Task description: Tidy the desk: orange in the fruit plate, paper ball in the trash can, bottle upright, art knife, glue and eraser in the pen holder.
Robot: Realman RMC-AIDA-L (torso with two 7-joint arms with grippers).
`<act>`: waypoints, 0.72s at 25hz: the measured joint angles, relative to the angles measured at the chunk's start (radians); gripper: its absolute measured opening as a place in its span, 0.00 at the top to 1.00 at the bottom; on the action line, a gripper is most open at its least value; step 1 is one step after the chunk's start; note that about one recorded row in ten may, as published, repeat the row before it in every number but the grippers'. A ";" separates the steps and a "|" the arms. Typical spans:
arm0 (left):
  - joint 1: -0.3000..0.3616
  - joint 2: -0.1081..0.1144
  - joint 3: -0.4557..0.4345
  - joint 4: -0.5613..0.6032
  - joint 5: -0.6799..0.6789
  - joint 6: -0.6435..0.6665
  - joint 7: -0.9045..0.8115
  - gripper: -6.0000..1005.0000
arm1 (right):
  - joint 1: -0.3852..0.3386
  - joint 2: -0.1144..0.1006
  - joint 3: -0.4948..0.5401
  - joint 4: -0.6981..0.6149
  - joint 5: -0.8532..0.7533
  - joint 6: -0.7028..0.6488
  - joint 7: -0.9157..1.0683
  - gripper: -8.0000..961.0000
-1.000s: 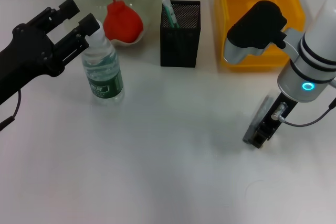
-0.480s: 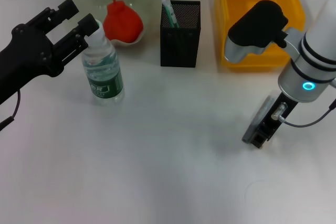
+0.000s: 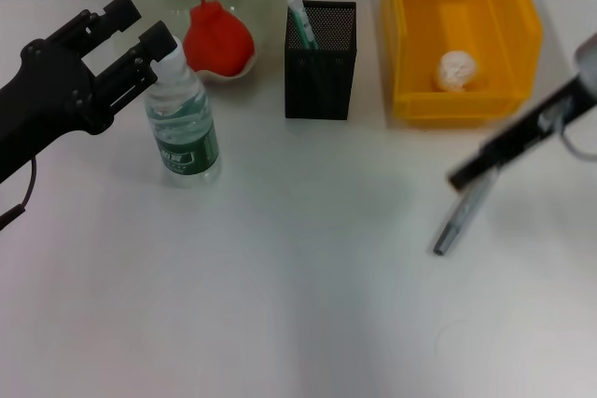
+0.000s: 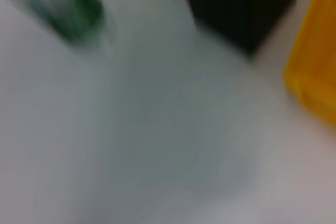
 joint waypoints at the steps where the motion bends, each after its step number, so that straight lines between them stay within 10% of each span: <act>1: 0.000 0.000 0.000 0.000 0.000 0.000 0.000 0.41 | 0.000 0.000 0.000 0.000 0.000 0.000 0.000 0.58; 5: -0.002 0.000 0.000 -0.006 0.005 0.001 0.000 0.41 | -0.006 -0.022 0.269 0.205 0.361 0.113 -0.196 0.58; 18: -0.005 0.000 0.001 -0.014 0.007 0.007 -0.001 0.41 | 0.020 0.004 0.236 0.574 0.648 0.575 -0.526 0.58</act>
